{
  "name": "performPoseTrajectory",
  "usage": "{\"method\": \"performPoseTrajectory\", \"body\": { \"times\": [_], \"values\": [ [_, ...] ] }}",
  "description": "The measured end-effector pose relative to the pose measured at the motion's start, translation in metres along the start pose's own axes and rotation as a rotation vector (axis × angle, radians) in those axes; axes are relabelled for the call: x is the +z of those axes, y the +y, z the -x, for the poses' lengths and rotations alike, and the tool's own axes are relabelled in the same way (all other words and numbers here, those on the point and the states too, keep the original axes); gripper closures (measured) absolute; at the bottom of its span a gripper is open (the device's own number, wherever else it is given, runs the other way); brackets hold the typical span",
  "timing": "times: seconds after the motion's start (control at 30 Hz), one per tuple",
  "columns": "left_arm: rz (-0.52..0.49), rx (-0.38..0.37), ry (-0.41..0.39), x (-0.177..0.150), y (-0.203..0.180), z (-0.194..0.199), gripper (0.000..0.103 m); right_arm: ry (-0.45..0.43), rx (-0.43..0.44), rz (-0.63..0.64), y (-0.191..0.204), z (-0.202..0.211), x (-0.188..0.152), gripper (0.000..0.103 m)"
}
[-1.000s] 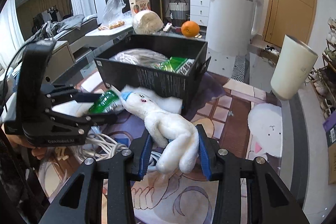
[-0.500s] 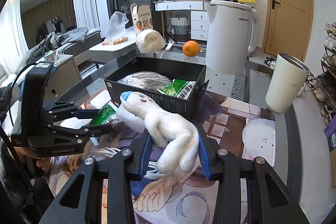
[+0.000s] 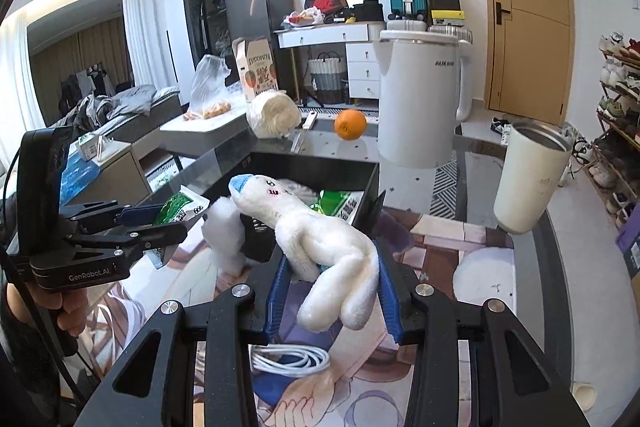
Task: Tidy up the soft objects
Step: 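Carry the medicine packet in the left gripper and bunny in the right over the box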
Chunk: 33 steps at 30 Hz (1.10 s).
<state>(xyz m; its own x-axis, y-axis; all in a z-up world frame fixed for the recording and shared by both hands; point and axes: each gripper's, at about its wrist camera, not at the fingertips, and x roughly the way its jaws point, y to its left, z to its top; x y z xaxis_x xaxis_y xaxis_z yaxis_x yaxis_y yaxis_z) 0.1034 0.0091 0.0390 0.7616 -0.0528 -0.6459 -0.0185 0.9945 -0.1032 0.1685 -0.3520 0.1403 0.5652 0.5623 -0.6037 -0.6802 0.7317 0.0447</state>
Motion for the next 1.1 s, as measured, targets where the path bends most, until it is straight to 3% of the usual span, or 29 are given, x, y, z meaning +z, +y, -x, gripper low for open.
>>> {"method": "performPoseTrajectory", "body": {
  "times": [0.7,1.1],
  "values": [
    [0.063,-0.052,-0.081,0.036,0.019,0.001,0.061,0.0,-0.014,0.008,0.005,-0.024,0.036,0.063],
    [0.08,-0.075,-0.061,0.053,0.029,-0.022,0.061,0.042,-0.049,0.028,0.0,-0.05,0.057,0.063]
  ]
}}
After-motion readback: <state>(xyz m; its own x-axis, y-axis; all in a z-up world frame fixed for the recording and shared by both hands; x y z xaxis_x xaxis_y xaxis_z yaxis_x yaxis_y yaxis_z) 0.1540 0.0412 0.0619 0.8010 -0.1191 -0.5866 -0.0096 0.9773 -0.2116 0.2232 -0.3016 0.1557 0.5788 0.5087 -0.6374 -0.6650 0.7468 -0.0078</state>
